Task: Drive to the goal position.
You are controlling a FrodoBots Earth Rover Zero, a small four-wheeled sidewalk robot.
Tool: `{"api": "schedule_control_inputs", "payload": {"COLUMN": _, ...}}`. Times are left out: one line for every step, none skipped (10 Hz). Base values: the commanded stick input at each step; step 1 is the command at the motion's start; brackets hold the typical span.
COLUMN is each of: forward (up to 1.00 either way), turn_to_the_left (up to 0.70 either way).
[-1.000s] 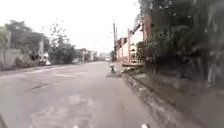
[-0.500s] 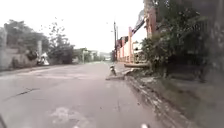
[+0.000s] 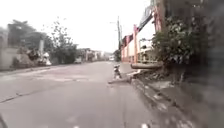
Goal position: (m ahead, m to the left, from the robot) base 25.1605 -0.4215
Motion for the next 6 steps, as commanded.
{"api": "schedule_control_inputs", "payload": {"forward": 1.0, "turn_to_the_left": 0.2}}
{"api": "schedule_control_inputs", "payload": {"forward": 1.0, "turn_to_the_left": 0.2}}
{"api": "schedule_control_inputs", "payload": {"forward": 1.0, "turn_to_the_left": 0.19}}
{"api": "schedule_control_inputs", "payload": {"forward": 1.0, "turn_to_the_left": 0.18}}
{"api": "schedule_control_inputs", "payload": {"forward": 1.0, "turn_to_the_left": 0.17}}
{"api": "schedule_control_inputs", "payload": {"forward": 1.0, "turn_to_the_left": 0.13}}
